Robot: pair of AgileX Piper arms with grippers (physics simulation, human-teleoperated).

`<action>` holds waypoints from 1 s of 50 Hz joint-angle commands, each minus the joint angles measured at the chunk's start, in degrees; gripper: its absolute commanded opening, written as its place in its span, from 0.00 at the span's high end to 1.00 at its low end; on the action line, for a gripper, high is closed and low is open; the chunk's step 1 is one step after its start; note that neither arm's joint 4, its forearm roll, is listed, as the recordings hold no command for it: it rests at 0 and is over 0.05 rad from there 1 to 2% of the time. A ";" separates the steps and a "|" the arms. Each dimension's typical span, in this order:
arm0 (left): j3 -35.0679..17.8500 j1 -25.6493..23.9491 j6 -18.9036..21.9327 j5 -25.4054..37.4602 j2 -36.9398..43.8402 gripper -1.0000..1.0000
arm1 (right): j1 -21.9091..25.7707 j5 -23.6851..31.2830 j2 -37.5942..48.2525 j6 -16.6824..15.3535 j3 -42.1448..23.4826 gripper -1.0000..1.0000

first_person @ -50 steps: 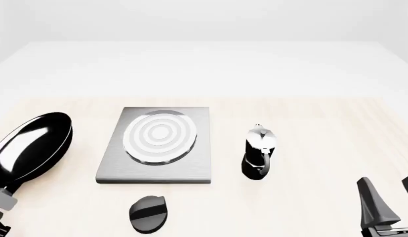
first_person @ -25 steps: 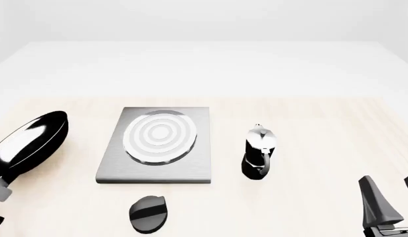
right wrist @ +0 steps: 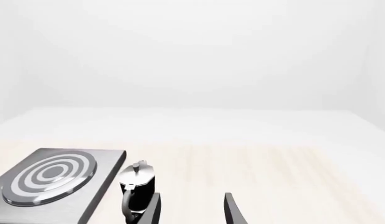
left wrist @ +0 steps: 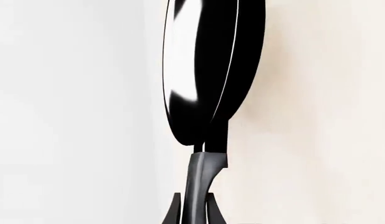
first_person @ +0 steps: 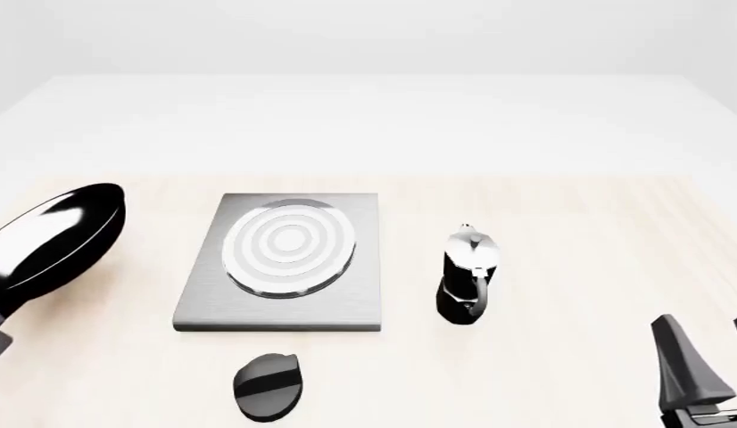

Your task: Turn on the stove and put the frying pan on it.

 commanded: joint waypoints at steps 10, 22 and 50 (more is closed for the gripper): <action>-1.58 -4.02 2.47 3.90 -11.63 1.00 | 0.42 0.10 0.00 0.27 -0.62 0.00; -3.45 -8.64 4.68 3.32 -16.16 1.00 | -0.27 0.30 0.00 0.62 -1.07 0.00; -0.13 -24.08 10.44 -9.27 -12.85 1.00 | -1.83 0.85 0.00 1.38 -2.30 0.00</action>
